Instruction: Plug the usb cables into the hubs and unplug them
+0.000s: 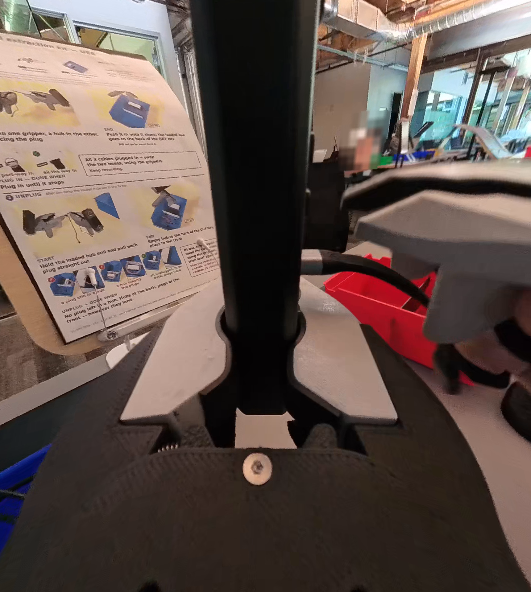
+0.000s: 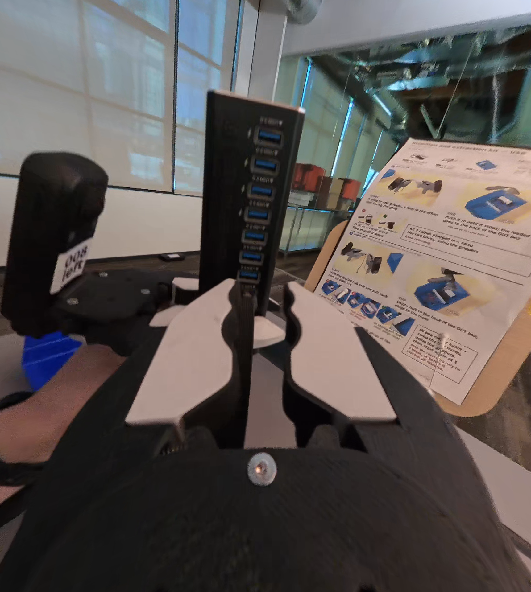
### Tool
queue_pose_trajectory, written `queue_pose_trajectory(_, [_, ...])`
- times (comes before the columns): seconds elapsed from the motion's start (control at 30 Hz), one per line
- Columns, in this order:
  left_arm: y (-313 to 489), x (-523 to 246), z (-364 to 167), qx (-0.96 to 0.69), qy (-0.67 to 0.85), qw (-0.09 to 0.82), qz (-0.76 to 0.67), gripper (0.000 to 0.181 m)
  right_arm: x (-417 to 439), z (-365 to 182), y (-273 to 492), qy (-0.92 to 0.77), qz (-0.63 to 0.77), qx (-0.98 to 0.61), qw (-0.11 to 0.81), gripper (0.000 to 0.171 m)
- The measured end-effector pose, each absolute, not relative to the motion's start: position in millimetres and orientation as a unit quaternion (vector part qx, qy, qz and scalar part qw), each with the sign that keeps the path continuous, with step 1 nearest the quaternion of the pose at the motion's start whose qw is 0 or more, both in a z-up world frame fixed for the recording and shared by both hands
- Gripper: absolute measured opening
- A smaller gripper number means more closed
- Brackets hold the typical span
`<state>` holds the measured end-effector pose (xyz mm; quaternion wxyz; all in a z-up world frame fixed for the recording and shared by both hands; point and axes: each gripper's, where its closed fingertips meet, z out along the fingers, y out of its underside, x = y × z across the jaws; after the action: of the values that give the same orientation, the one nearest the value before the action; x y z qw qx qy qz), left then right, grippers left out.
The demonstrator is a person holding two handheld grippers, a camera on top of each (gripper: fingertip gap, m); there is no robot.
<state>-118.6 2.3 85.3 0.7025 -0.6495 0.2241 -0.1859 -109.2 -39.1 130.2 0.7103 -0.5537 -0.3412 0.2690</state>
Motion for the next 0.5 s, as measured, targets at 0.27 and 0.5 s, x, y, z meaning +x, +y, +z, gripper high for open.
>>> queue_pose_trajectory(0.27, [1,-120,87,-0.647,0.226,0.706,-0.176,0.031,-128,104,-31,-0.354,0.287,-0.592,0.665,0.021])
queue_pose_trajectory(0.5, [1,-116,85,-0.651,0.228,0.702,-0.18,0.035,-127,112,-34,-0.337,0.282,-0.564,0.699,0.016])
